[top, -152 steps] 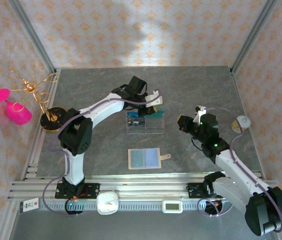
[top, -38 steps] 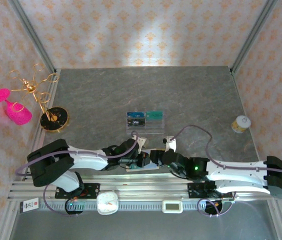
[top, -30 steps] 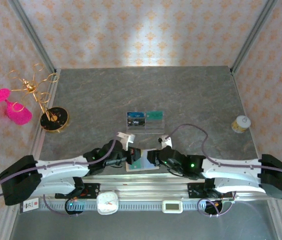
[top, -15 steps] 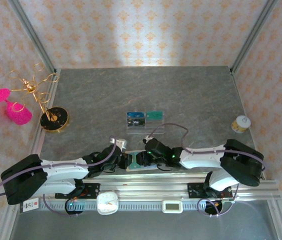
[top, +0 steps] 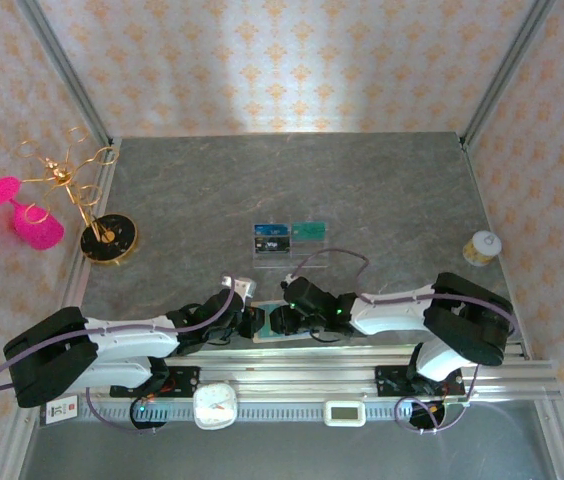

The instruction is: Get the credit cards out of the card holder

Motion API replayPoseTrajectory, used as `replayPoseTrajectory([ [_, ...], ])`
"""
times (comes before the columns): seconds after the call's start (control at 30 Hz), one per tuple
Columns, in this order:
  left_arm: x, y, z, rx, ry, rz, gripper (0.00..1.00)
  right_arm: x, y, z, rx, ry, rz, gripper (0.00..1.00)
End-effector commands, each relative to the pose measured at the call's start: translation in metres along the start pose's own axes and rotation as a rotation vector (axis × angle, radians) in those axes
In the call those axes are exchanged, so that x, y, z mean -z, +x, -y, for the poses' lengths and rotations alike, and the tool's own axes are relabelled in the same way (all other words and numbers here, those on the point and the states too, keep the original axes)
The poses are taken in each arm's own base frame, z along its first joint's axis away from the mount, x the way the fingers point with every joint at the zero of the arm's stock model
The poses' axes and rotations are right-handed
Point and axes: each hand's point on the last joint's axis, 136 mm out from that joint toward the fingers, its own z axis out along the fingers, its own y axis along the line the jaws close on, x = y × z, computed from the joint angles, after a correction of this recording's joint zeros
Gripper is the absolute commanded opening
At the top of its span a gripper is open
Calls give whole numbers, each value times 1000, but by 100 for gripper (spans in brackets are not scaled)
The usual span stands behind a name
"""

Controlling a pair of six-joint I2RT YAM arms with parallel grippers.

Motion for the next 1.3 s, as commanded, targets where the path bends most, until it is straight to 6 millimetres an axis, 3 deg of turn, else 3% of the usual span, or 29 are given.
replayPoseTrajectory([
  [0.0,1,12,-21,-24,-75,-31,16,0,-2,23,-27,119,24,29],
  [0.13,2,12,-24,-36,-88,-28,16,6,-4,30,-39,157,49,29],
  [0.3,3,7,-22,-52,-88,-21,16,7,-8,16,-1,131,51,32],
  [0.47,14,-17,7,-70,-16,34,17,20,-19,0,30,89,89,34],
  [0.57,18,-24,25,-81,29,46,17,25,-22,1,16,66,84,32],
  [0.63,14,-19,28,-86,36,22,14,24,-23,3,4,55,77,30],
  [0.77,5,1,14,-72,-8,-46,5,18,-21,6,-15,25,43,28],
  [0.87,6,10,3,-66,-34,-68,5,13,-16,11,-32,14,16,28],
  [1.27,3,21,-1,-61,-27,-100,4,0,-3,20,-48,19,-40,26],
])
